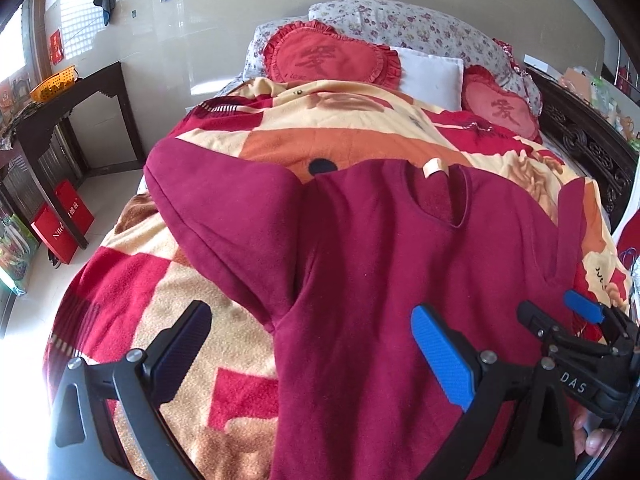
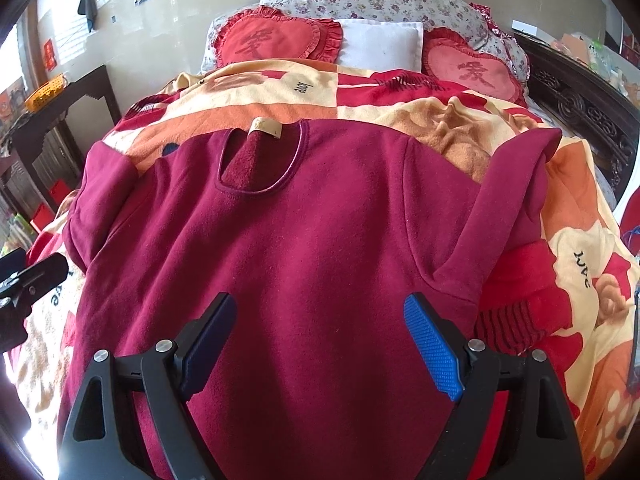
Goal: Fold small clothes
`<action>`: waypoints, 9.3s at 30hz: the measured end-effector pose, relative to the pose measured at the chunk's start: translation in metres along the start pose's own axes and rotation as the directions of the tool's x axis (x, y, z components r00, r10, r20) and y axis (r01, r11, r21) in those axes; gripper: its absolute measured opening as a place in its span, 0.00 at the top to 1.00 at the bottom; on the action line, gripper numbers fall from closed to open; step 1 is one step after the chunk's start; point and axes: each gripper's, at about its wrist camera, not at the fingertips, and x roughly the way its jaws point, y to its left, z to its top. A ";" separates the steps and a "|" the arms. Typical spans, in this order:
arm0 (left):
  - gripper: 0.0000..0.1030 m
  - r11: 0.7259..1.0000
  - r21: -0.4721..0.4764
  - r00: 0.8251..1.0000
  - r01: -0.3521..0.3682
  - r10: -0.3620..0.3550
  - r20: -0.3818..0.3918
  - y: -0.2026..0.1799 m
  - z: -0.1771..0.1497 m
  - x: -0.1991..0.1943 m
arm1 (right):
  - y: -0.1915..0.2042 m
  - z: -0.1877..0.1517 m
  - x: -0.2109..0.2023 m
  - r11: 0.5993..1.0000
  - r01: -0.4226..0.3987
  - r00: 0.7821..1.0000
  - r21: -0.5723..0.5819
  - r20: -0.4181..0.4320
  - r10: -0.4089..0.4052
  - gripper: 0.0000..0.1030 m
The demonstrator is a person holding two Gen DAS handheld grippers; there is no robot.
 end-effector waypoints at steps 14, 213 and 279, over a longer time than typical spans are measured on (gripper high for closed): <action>0.01 1.000 0.005 1.000 -0.003 0.003 -0.028 -0.015 0.000 0.022 | -0.001 0.000 0.022 1.000 0.024 1.000 0.018 0.012 -0.025 0.31; 0.22 0.998 0.043 0.992 0.046 -0.041 -0.122 0.017 0.029 0.038 | -0.319 0.126 0.076 0.803 -0.037 0.996 0.595 0.085 -0.017 0.65; 0.21 0.999 -0.031 0.987 0.014 -0.018 -0.161 0.022 0.033 0.100 | -0.162 -0.010 -0.037 0.986 -0.162 0.985 0.042 0.066 0.159 0.70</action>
